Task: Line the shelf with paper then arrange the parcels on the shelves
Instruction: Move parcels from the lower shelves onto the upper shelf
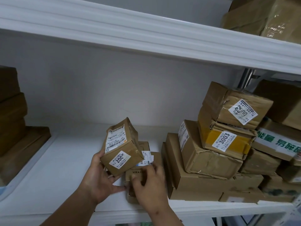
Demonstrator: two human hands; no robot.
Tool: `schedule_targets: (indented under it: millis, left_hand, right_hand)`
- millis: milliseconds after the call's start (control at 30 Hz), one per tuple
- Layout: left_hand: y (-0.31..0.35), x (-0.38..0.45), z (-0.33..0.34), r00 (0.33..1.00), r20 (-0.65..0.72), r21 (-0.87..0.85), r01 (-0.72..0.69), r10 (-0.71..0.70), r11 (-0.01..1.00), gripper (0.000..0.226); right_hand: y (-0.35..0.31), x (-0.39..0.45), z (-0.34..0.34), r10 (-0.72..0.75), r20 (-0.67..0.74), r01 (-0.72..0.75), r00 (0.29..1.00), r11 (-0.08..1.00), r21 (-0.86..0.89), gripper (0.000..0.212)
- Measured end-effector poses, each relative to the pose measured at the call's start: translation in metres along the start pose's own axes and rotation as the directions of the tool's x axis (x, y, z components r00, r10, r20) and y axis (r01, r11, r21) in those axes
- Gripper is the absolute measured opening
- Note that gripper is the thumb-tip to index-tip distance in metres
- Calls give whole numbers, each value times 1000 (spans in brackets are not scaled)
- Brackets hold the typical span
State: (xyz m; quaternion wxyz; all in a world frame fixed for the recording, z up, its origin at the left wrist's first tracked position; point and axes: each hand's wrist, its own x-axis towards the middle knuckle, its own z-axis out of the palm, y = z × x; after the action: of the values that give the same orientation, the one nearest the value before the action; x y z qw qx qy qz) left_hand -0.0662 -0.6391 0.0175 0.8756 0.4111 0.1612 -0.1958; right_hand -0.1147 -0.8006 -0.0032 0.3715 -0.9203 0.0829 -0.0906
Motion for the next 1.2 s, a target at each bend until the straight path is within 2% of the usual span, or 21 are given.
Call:
schedule_targets:
  millis: [100, 200, 333, 467, 533, 700, 800, 867, 1100, 1200]
  left_hand:
    - [2, -1, -5, 1000, -16, -2, -9, 9, 1000, 58]
    - [3, -4, -6, 1000, -16, 9, -8, 8, 1000, 56]
    - [-3, -12, 1, 1000, -1, 63, 4, -4, 998, 57]
    - [-5, -17, 0, 1000, -5, 89, -5, 5, 996, 56]
    - [-4, -17, -5, 1000, 2, 90, -4, 4, 996, 55]
    - [-7, -23, -8, 1000, 5, 151, 2, -2, 988, 49]
    - [-9, -28, -11, 1000, 22, 141, -2, -1, 990, 50]
    - [-10, -31, -14, 1000, 24, 134, -11, 8, 991, 50]
    - [1, -43, -22, 991, 92, 99, -104, 95, 990, 56]
    - [9, -51, -20, 981, 147, 98, -145, 130, 985, 57]
  right_hand:
    - [0, 2, 2, 170, -111, -167, 979, 985, 29, 58]
    - [0, 5, 4, 298, -137, -297, 945, 955, 28, 71]
    - [-2, 10, 3, 374, -34, -368, 927, 923, 113, 69]
    - [1, 10, -2, 453, 65, -450, 889, 840, 303, 46]
    - [3, 7, -4, 483, 137, -497, 865, 787, 364, 45]
    - [4, 1, -2, 479, 176, -506, 860, 756, 415, 67]
    - [-1, -5, -9, 449, 235, -500, 862, 679, 537, 51]
    - [0, -7, -14, 408, 303, -507, 861, 646, 571, 48]
    - [-4, -14, -10, 328, 341, -473, 881, 566, 675, 86]
    - [-5, -11, -10, 282, 343, -444, 896, 530, 722, 80]
